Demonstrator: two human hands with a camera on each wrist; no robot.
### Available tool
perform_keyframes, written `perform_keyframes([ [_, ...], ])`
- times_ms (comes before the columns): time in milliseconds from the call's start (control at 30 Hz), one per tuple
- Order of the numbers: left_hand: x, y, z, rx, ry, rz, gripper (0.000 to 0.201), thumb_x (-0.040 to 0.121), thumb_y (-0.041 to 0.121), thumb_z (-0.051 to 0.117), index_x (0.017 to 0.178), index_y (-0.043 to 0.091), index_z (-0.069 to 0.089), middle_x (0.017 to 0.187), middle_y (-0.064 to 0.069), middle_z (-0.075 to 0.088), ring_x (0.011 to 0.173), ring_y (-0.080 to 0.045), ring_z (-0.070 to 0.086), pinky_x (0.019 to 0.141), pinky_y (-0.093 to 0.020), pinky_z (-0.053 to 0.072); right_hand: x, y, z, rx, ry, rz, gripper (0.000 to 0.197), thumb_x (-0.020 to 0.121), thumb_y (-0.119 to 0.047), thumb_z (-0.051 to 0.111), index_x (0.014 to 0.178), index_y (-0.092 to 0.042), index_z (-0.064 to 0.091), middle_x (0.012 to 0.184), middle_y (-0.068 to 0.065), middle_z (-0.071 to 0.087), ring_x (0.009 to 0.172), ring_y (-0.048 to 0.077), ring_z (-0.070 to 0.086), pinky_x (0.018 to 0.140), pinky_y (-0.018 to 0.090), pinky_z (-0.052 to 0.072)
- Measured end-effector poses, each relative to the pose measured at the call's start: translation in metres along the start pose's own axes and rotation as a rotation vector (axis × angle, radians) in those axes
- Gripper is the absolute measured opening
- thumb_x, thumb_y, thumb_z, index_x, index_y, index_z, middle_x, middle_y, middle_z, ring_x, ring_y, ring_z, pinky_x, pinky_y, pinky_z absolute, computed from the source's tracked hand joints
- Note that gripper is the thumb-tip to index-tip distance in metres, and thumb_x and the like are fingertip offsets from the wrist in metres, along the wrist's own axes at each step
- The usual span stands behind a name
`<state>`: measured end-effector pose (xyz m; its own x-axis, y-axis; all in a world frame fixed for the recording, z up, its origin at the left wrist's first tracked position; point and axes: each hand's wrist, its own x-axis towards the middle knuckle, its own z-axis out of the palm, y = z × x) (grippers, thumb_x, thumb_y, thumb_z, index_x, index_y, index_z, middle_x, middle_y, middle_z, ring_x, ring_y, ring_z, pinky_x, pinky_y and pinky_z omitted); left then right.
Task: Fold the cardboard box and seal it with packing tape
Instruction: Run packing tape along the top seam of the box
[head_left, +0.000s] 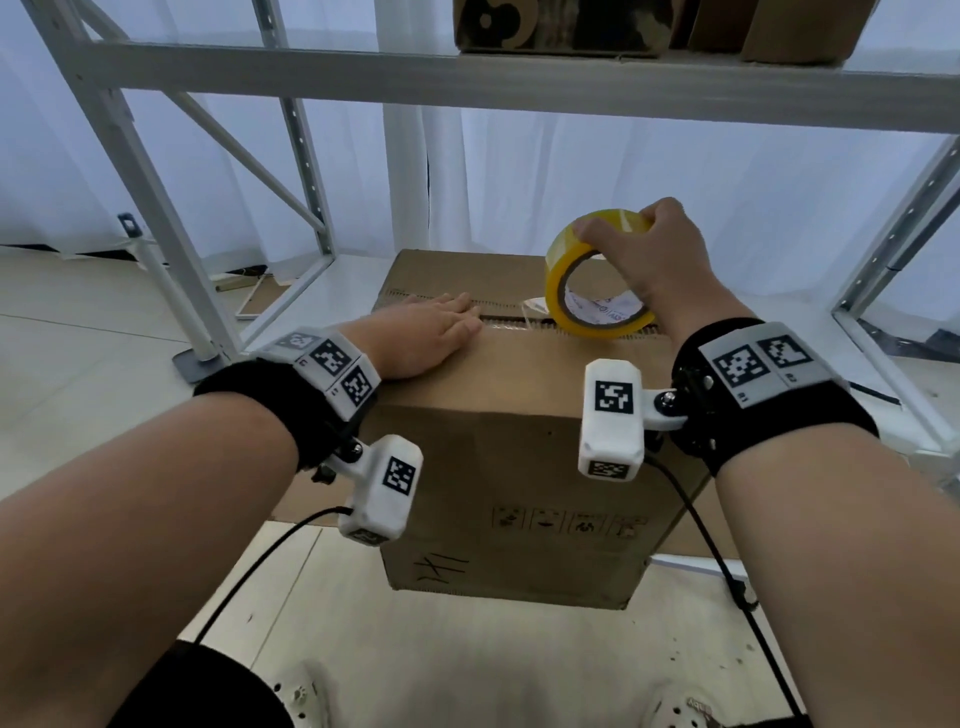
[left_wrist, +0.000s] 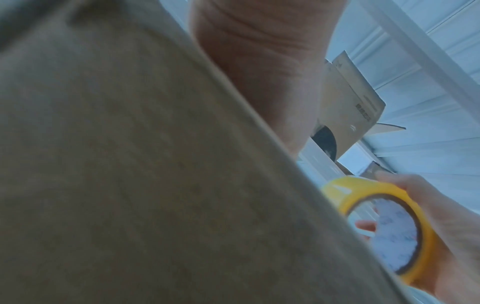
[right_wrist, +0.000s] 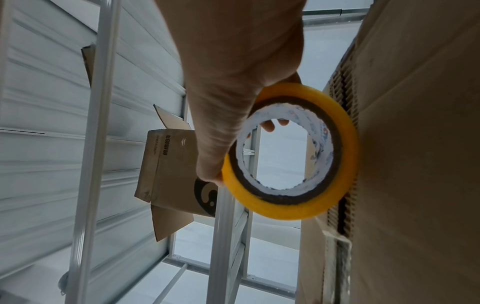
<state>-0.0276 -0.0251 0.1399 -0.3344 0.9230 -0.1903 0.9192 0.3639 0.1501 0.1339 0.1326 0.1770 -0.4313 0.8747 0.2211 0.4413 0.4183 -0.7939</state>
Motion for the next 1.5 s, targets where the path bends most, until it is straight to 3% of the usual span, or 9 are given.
perform_keyframes([
  [167, -0.004, -0.014, 0.004, 0.062, 0.174, -0.092, 0.051, 0.102, 0.043, 0.023, 0.137, 0.016, 0.049, 0.149, 0.003, 0.038, 0.133, -0.020, 0.041, 0.112, -0.037, 0.028, -0.003, 0.012, -0.013, 0.068, -0.060, 0.015, 0.079, 0.075, -0.064, 0.065, 0.131, -0.014, 0.040, 0.115, 0.001, 0.048, 0.104, 0.020, 0.049, 0.083, 0.033, 0.041],
  [300, 0.008, 0.009, 0.009, -0.010, 0.297, -0.129, 0.041, 0.099, 0.039, 0.035, 0.116, 0.010, 0.058, 0.121, -0.007, 0.061, 0.103, -0.023, 0.058, 0.089, -0.037, 0.046, -0.005, 0.037, -0.019, -0.032, -0.073, -0.004, 0.050, 0.081, -0.047, 0.068, 0.115, -0.015, 0.051, 0.106, 0.004, 0.058, 0.099, 0.022, 0.056, 0.089, 0.039, 0.048],
  [433, 0.020, 0.034, 0.015, 0.000, 0.110, -0.115, 0.067, 0.098, 0.054, 0.022, 0.150, 0.012, 0.017, 0.158, -0.009, 0.014, 0.145, -0.023, 0.014, 0.117, -0.041, 0.011, -0.007, 0.048, -0.016, -0.015, -0.140, 0.099, 0.031, 0.087, -0.039, 0.062, 0.106, -0.015, 0.059, 0.104, 0.006, 0.064, 0.100, 0.024, 0.059, 0.094, 0.041, 0.047],
  [533, 0.026, 0.035, 0.015, 0.008, 0.041, -0.127, 0.070, 0.097, 0.057, 0.015, 0.152, 0.016, 0.002, 0.159, -0.004, -0.005, 0.146, -0.017, -0.004, 0.118, -0.039, -0.003, -0.009, 0.046, -0.012, 0.023, -0.164, 0.101, 0.029, 0.087, -0.040, 0.062, 0.105, -0.017, 0.060, 0.104, 0.006, 0.065, 0.100, 0.023, 0.059, 0.093, 0.037, 0.047],
  [1000, 0.020, -0.011, 0.008, -0.005, 0.041, -0.218, 0.064, 0.100, 0.050, 0.017, 0.152, 0.016, 0.001, 0.159, -0.003, -0.005, 0.146, -0.015, -0.003, 0.118, -0.037, -0.003, -0.016, 0.022, 0.028, 0.051, -0.188, 0.028, 0.025, 0.087, -0.037, 0.061, 0.098, -0.015, 0.064, 0.089, 0.001, 0.065, 0.089, 0.017, 0.060, 0.080, 0.028, 0.045],
  [1133, 0.016, -0.015, 0.014, -0.031, 0.060, -0.217, 0.064, 0.100, 0.050, 0.016, 0.152, 0.017, 0.000, 0.159, -0.001, -0.007, 0.146, -0.014, -0.006, 0.117, -0.037, -0.004, -0.013, 0.016, 0.037, -0.104, -0.059, -0.056, 0.060, 0.084, -0.024, 0.063, 0.138, -0.017, 0.038, 0.126, 0.009, 0.053, 0.117, 0.025, 0.051, 0.093, 0.035, 0.043],
  [1267, 0.013, -0.015, 0.016, -0.037, 0.072, -0.173, 0.061, 0.101, 0.046, 0.016, 0.152, 0.018, -0.001, 0.159, 0.002, -0.007, 0.146, -0.011, -0.006, 0.116, -0.034, -0.005, -0.014, -0.002, 0.038, -0.062, 0.052, -0.457, 0.072, 0.080, -0.004, 0.057, 0.145, -0.023, 0.033, 0.141, 0.007, 0.039, 0.131, 0.024, 0.037, 0.108, 0.039, 0.035],
  [1400, 0.013, -0.018, 0.019, -0.040, 0.074, -0.145, 0.059, 0.101, 0.044, 0.015, 0.152, 0.019, -0.001, 0.159, 0.002, -0.007, 0.146, -0.010, -0.005, 0.117, -0.034, -0.004, -0.018, -0.020, 0.044, -0.109, -0.093, -0.479, 0.050, 0.079, -0.033, 0.059, 0.129, -0.027, 0.053, 0.130, -0.003, 0.048, 0.122, 0.018, 0.043, 0.100, 0.044, 0.042],
  [1500, 0.013, -0.019, 0.020, -0.049, 0.085, -0.138, 0.059, 0.101, 0.044, 0.016, 0.152, 0.019, 0.000, 0.159, 0.001, -0.006, 0.146, -0.012, -0.005, 0.117, -0.034, -0.004, -0.018, -0.028, 0.048, -0.086, 0.023, -0.355, 0.052, 0.082, -0.058, 0.056, 0.119, -0.023, 0.050, 0.115, -0.002, 0.049, 0.106, 0.018, 0.048, 0.086, 0.037, 0.045],
])
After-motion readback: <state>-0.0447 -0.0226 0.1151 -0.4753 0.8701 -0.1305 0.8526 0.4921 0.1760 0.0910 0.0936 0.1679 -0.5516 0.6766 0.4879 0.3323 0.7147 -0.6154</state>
